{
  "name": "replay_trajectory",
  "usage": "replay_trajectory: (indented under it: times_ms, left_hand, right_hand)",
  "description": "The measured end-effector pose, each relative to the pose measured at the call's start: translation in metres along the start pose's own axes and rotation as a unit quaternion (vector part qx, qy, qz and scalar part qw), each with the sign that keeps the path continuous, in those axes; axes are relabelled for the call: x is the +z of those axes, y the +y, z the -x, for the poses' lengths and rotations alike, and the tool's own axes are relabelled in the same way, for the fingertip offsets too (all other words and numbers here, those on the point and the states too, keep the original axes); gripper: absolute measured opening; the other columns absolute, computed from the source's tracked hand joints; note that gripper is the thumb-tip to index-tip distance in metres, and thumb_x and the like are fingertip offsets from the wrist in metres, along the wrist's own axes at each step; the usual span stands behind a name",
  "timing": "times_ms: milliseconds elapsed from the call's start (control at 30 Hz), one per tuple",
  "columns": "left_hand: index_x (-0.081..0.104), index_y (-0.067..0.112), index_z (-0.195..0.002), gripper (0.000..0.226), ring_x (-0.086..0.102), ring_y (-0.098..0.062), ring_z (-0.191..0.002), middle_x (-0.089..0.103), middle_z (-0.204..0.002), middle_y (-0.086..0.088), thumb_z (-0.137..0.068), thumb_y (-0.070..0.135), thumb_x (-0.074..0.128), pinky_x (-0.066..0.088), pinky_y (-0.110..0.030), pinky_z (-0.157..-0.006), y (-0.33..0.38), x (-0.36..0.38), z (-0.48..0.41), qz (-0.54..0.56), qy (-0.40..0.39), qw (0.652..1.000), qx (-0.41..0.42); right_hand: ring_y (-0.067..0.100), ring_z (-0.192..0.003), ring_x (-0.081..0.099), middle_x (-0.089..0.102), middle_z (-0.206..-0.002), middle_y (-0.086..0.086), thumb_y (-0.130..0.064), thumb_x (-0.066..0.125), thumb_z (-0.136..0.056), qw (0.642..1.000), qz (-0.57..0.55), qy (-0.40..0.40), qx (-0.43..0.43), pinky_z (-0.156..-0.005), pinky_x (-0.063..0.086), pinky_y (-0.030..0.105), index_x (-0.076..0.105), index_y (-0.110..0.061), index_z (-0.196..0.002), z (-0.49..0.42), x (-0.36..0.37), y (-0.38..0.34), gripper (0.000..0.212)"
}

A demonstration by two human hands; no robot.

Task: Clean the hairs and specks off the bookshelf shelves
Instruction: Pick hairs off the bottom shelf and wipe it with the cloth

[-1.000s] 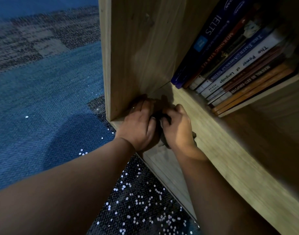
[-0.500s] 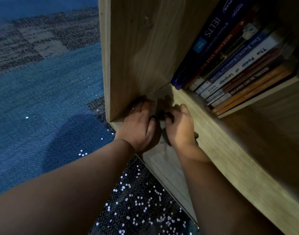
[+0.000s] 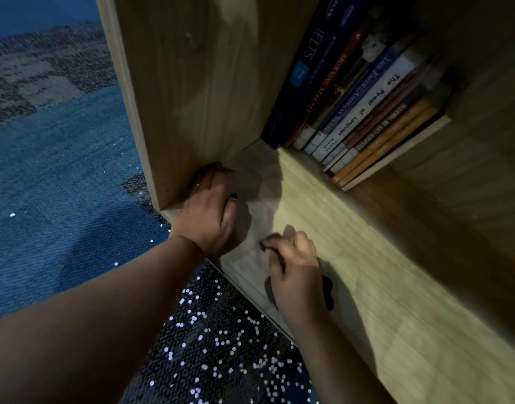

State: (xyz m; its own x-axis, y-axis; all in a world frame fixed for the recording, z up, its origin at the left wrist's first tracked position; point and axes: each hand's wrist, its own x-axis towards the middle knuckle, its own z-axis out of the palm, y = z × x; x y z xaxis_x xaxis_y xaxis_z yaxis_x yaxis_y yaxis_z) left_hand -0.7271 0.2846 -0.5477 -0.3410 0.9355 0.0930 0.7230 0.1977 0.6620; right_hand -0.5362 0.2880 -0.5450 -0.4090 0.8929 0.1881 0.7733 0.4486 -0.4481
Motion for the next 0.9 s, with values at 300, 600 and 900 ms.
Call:
replay_trajectory:
  times_ms: [300, 600, 900]
  left_hand:
    - [0.044, 0.006, -0.132, 0.059, 0.041, -0.034, -0.120, 0.046, -0.132, -0.016, -0.085, 0.043, 0.041, 0.038, -0.045, -0.101, 0.016, -0.018, 0.020, -0.008, -0.085, 0.996, -0.015]
    - [0.057, 0.014, -0.106, 0.009, 0.053, -0.014, -0.074, 0.060, -0.088, 0.001, -0.100, 0.016, 0.051, 0.040, -0.018, -0.059, 0.080, -0.050, 0.175, 0.243, -0.179, 0.915, -0.266]
    - [0.066, 0.010, -0.118, 0.029, 0.071, -0.025, -0.089, 0.071, -0.112, -0.016, -0.092, 0.021, 0.059, 0.058, -0.035, -0.071, 0.162, -0.057, 0.170, 0.530, -0.325, 0.720, -0.308]
  right_hand:
    - [0.023, -0.094, 0.046, 0.050, -0.102, 0.004, -0.025, 0.052, -0.090, 0.987, 0.156, 0.008, 0.032, -0.077, 0.045, 0.036, 0.056, -0.019, -0.099, 0.049, -0.003, 0.012, 0.012]
    - [0.023, -0.097, 0.054, 0.059, -0.107, 0.004, -0.008, 0.061, -0.087, 0.965, -0.129, -0.046, 0.225, -0.076, 0.036, 0.025, 0.066, -0.019, -0.099, 0.035, -0.069, -0.034, 0.017]
    - [0.025, -0.075, 0.063, 0.066, -0.084, 0.012, -0.005, 0.046, -0.097, 0.561, -0.719, 0.088, 0.402, -0.077, 0.054, 0.040, 0.056, -0.011, -0.087, 0.109, -0.179, -0.047, 0.016]
